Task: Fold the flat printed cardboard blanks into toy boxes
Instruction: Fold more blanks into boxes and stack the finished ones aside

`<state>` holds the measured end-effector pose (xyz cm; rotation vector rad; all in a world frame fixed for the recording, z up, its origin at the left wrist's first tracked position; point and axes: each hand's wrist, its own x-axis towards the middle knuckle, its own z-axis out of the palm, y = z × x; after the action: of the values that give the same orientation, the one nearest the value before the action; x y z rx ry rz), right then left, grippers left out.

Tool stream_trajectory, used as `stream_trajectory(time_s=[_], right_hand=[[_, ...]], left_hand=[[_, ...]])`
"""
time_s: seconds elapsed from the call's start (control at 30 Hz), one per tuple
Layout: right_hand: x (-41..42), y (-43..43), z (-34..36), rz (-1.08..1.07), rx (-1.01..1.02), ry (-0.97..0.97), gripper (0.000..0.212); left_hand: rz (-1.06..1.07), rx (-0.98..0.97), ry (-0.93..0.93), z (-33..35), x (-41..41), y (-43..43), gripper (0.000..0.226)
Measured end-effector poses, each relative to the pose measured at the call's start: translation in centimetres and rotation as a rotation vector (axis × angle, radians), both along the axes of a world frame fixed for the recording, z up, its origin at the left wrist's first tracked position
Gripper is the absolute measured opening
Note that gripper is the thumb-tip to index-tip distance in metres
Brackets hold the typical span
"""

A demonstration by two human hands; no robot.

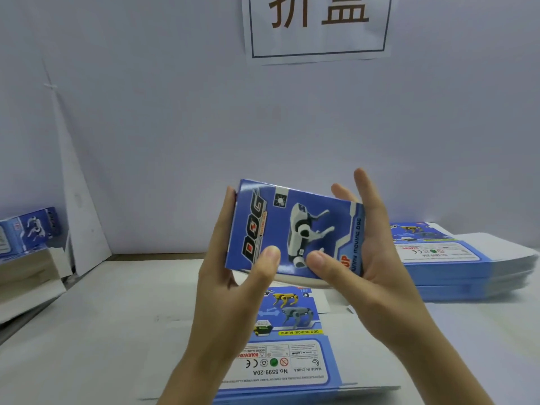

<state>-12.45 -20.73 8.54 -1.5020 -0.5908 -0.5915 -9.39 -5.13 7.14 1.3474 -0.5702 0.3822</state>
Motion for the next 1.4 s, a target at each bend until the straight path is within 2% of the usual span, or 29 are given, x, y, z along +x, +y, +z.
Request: stream_trajectory(time_s=[0.13, 0.23, 0.33, 0.4, 0.5, 0.6, 0.77, 0.9, 0.97, 1.13, 1.3, 1.4], right_hand=[[-0.3, -0.1, 0.0, -0.030, -0.086, -0.036, 0.095], [-0.5, -0.3, -0.2, -0.092, -0.312, -0.061, 0.111], [-0.2, -0.1, -0.2, -0.335, -0.487, -0.152, 0.095], [-0.1, -0.2, -0.1, -0.377, -0.454, -0.173, 0.081], [-0.4, -0.7, 0.2, -0.255, -0.406, -0.153, 0.066], [-0.8, -1.1, 0.6, -0.160, -0.369, -0.166, 0.051], [-1.3, -0.9, 1.2, -0.277, -0.442, -0.285, 0.047], [-1.5, -1.0, 1.5, -0.384, -0.558, -0.375, 0.044], [-1.5, -1.2, 1.5, -0.372, -0.562, -0.367, 0.041], [-1.1, -1.1, 0.9, -0.214, -0.403, -0.222, 0.040], [-1.0, -0.2, 0.8, -0.092, -0.262, -0.204, 0.027], [-1.0, -0.2, 0.9, -0.098, -0.267, -0.195, 0.025]], left_hand=[[-0.024, 0.033, -0.005, 0.2, 0.4, 0.4, 0.067], [0.006, 0.036, -0.056, 0.9, 0.7, 1.0, 0.066], [-0.029, 0.068, -0.057, 1.1, 1.0, 2.1, 0.069], [-0.040, 0.175, -0.116, 1.4, 1.1, 3.1, 0.079], [-0.024, 0.280, -0.198, 1.6, 1.2, 3.9, 0.098], [-0.039, 0.240, -0.181, 1.5, 1.3, 4.0, 0.107], [-0.045, 0.085, -0.127, 1.4, 0.6, 3.5, 0.123], [-0.041, 0.048, -0.114, 1.6, 0.1, 3.1, 0.124], [-0.050, 0.058, -0.125, 1.9, -0.1, 2.8, 0.121], [-0.060, 0.058, -0.121, 1.9, -0.2, 2.4, 0.104], [-0.079, 0.027, -0.069, 1.9, -0.1, 2.4, 0.114], [-0.095, 0.029, -0.035, 1.7, 0.1, 2.3, 0.114]])
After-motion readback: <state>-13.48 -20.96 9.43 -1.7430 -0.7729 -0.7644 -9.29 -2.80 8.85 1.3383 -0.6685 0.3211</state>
